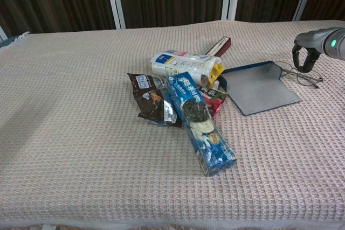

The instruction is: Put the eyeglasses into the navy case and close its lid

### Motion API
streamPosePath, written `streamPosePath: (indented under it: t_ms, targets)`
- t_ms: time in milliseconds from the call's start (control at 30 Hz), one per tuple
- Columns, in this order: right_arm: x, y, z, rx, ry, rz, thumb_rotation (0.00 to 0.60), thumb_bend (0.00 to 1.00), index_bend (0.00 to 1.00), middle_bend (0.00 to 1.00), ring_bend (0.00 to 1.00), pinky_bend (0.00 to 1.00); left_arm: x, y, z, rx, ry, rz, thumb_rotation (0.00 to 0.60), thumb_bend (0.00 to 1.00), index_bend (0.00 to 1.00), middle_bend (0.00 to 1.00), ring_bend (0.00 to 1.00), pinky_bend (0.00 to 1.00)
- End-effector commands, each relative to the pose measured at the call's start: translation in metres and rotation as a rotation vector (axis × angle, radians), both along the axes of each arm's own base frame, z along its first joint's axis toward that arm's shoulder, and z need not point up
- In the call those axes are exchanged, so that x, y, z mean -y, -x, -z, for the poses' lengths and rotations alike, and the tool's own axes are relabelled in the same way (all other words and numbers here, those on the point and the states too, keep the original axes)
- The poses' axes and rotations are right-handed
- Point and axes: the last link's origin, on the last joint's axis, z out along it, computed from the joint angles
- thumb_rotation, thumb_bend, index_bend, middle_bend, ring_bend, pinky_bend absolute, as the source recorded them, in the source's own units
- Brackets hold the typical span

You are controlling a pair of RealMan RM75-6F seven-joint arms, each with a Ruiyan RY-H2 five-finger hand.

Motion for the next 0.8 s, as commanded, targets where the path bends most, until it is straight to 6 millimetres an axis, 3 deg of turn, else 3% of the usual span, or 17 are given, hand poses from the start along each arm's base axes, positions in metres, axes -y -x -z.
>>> streamPosePath:
  t_ms: [33, 800]
  targets:
    - [0.001, -0.002, 0.002, 0.001, -0.002, 0.000, 0.600, 0.56, 0.60, 0.00, 0.00, 0.00, 0.000, 0.000, 0.000, 0.000, 0.000, 0.000, 0.600, 0.42, 0.00, 0.00, 0.00, 0.02]
    - [0.002, -0.008, 0.013, -0.044, 0.012, 0.000, 0.600, 0.53, 0.64, 0.01, 0.00, 0.00, 0.001, -0.001, 0.001, 0.009, 0.014, 0.014, 0.600, 0.42, 0.00, 0.00, 0.00, 0.02]
